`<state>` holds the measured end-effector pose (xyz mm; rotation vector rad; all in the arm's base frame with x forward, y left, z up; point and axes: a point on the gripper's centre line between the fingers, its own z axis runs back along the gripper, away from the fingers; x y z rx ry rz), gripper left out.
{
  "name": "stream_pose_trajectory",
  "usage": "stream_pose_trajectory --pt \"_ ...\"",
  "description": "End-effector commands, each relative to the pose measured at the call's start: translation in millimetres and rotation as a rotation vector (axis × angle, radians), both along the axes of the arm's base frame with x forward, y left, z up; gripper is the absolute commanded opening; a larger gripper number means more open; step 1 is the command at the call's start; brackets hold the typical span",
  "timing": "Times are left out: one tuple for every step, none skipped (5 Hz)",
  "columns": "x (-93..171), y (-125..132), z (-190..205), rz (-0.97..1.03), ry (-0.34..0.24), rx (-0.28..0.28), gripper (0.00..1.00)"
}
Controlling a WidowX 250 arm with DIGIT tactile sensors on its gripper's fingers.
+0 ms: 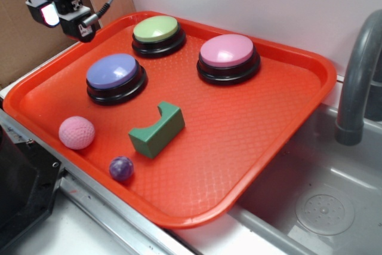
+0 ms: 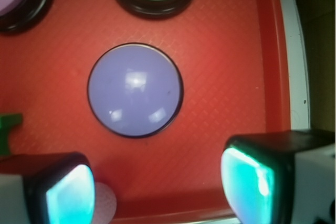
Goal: Push the purple button.
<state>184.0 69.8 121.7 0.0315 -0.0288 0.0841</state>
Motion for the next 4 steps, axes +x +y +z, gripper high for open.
stream_pose_trajectory --pt "-2 -2 28 -0.037 -0.108 0.096 1.0" --pt "-9 -3 35 -0.022 -0.116 0.084 1.0" --pt "-15 -4 41 -0.012 -0.122 0.071 1.0" --pt "-20 -7 48 0.001 -0.107 0.062 1.0"
